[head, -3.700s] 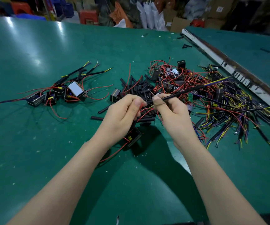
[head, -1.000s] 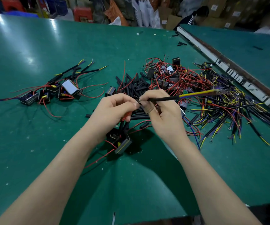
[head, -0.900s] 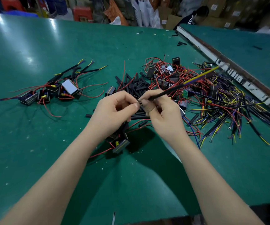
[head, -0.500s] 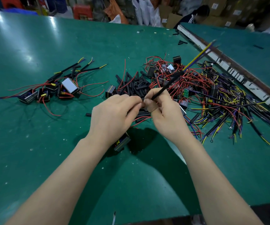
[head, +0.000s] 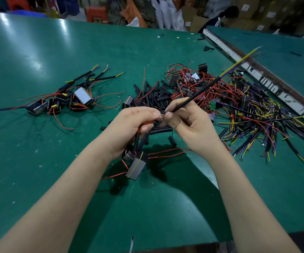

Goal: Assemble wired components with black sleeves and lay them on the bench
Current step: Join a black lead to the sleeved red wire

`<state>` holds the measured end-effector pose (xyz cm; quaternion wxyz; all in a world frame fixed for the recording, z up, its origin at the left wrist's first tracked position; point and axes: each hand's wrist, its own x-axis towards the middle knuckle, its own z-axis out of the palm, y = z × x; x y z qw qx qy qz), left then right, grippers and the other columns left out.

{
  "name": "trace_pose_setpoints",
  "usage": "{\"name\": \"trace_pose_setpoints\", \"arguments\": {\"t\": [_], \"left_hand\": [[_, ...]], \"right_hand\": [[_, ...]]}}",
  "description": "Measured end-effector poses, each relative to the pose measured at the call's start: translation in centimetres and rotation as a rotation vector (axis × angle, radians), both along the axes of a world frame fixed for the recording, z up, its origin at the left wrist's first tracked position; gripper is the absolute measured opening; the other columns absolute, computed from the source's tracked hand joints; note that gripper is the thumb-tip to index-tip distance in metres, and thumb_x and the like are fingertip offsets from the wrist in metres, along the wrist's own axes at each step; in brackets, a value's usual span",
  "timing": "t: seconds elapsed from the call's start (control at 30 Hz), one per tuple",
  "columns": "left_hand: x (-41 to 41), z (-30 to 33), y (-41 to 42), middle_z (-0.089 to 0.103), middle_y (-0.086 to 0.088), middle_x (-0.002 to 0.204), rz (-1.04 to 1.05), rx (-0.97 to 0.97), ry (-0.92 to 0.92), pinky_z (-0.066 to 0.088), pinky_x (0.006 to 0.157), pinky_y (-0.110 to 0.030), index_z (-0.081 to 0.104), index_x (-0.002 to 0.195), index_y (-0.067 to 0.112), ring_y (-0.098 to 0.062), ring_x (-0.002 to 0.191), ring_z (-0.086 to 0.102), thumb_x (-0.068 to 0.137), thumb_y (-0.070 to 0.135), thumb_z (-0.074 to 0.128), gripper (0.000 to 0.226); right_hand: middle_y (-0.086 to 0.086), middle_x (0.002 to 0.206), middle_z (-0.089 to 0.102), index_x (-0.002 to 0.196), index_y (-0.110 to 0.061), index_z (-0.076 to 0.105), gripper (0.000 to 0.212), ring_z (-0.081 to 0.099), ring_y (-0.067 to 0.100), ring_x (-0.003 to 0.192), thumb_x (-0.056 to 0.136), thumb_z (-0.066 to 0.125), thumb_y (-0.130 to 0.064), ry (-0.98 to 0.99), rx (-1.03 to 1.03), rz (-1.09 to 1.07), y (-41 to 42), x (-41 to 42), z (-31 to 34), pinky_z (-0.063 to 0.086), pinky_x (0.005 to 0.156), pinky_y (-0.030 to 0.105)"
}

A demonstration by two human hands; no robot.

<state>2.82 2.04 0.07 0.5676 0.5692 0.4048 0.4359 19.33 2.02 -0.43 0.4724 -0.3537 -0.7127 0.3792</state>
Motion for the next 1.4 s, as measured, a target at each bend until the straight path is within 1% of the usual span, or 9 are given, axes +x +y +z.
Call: {"name": "trace_pose_setpoints", "arguments": {"t": [0.07, 0.17, 0.27, 0.47, 0.73, 0.9, 1.03, 1.27, 1.4], "left_hand": [[-0.2, -0.2, 0.2, 0.03, 0.008, 0.046, -0.048, -0.088, -0.05, 0.014, 0.048, -0.028, 0.055, 0.052, 0.021, -0.009, 0.044, 0.021, 0.092, 0.014, 0.049, 0.041], [-0.3, -0.3, 0.3, 0.035, 0.008, 0.045, 0.012, -0.046, -0.001, 0.023, 0.043, -0.019, 0.059, 0.057, 0.021, -0.006, 0.042, 0.028, 0.092, 0.012, 0.051, 0.037], [-0.3, -0.2, 0.2, 0.044, 0.013, 0.048, 0.087, 0.12, 0.103, 0.031, 0.048, -0.011, 0.062, 0.075, 0.017, 0.0, 0.046, 0.036, 0.093, 0.01, 0.054, 0.021], [0.0, -0.5, 0.4, 0.049, 0.0, 0.071, 0.164, 0.221, 0.214, 0.033, 0.058, -0.013, 0.062, 0.076, 0.022, -0.004, 0.062, 0.039, 0.091, 0.012, 0.059, 0.018], [0.2, -0.2, 0.2, 0.056, 0.013, 0.057, 0.167, 0.079, 0.081, 0.036, 0.053, -0.008, 0.065, 0.07, 0.021, 0.002, 0.054, 0.048, 0.09, 0.009, 0.059, 0.024], [-0.1, -0.5, 0.6, 0.058, 0.007, 0.067, 0.084, -0.235, -0.027, 0.038, 0.059, -0.018, 0.069, 0.072, 0.019, -0.002, 0.059, 0.054, 0.088, 0.015, 0.054, 0.023], [-0.4, -0.3, 0.7, 0.058, 0.009, 0.058, 0.039, -0.401, -0.135, 0.039, 0.045, -0.008, 0.06, 0.08, 0.012, 0.001, 0.046, 0.051, 0.09, 0.01, 0.048, 0.016], [-0.8, -0.6, 0.8, 0.05, 0.005, 0.062, -0.013, -0.27, 0.115, 0.033, 0.055, -0.018, 0.06, 0.078, 0.014, -0.005, 0.058, 0.045, 0.088, 0.014, 0.054, 0.011], [-0.9, -0.7, 0.9, 0.053, 0.003, 0.066, -0.015, -0.221, 0.12, 0.034, 0.058, -0.017, 0.062, 0.078, 0.012, -0.006, 0.059, 0.046, 0.087, 0.013, 0.055, 0.012]], "right_hand": [[-0.005, 0.074, 0.068, 0.09, -0.029, 0.053, 0.02, 0.064, 0.004, 0.071, 0.093, 0.057, -0.01, -0.075, 0.067, -0.059, 0.1, 0.0, -0.3, 0.046, 0.072, 0.015], [-0.006, 0.073, 0.068, 0.09, -0.031, 0.056, 0.021, 0.066, 0.007, 0.073, 0.093, 0.058, -0.011, -0.144, 0.092, -0.111, 0.1, 0.0, -0.3, 0.05, 0.076, 0.023], [-0.007, 0.068, 0.065, 0.095, -0.022, 0.06, 0.014, 0.063, 0.003, 0.068, 0.096, 0.055, -0.009, -0.081, -0.014, -0.074, 0.1, 0.0, -0.2, 0.047, 0.071, 0.015], [-0.011, 0.061, 0.063, 0.091, -0.024, 0.059, 0.016, 0.058, -0.002, 0.063, 0.095, 0.055, -0.009, -0.167, -0.101, -0.04, 0.2, 0.3, 0.0, 0.041, 0.068, 0.011], [-0.006, 0.064, 0.064, 0.083, -0.032, 0.059, 0.014, 0.06, 0.013, 0.061, 0.085, 0.062, -0.018, -0.244, 0.078, -0.231, 0.2, 0.1, -0.8, 0.048, 0.061, 0.026], [-0.023, 0.062, 0.051, 0.097, -0.016, 0.067, 0.014, 0.048, -0.002, 0.055, 0.084, 0.064, -0.012, -0.297, 0.309, -0.246, 0.2, 0.0, -1.1, 0.033, 0.058, 0.005], [-0.025, 0.082, 0.058, 0.1, -0.003, 0.071, 0.016, 0.056, -0.009, 0.072, 0.084, 0.068, -0.002, -0.368, 0.469, -0.192, 0.4, 0.1, -1.1, 0.04, 0.069, 0.005], [-0.013, 0.073, 0.061, 0.086, -0.009, 0.073, 0.011, 0.058, 0.006, 0.071, 0.082, 0.072, -0.019, -0.43, 0.369, -0.168, 0.5, 0.5, -0.8, 0.044, 0.063, 0.015], [-0.008, 0.078, 0.069, 0.087, -0.011, 0.074, 0.016, 0.061, 0.006, 0.073, 0.085, 0.069, -0.026, -0.446, 0.377, -0.176, 0.4, 0.5, -0.8, 0.048, 0.066, 0.023]]}}
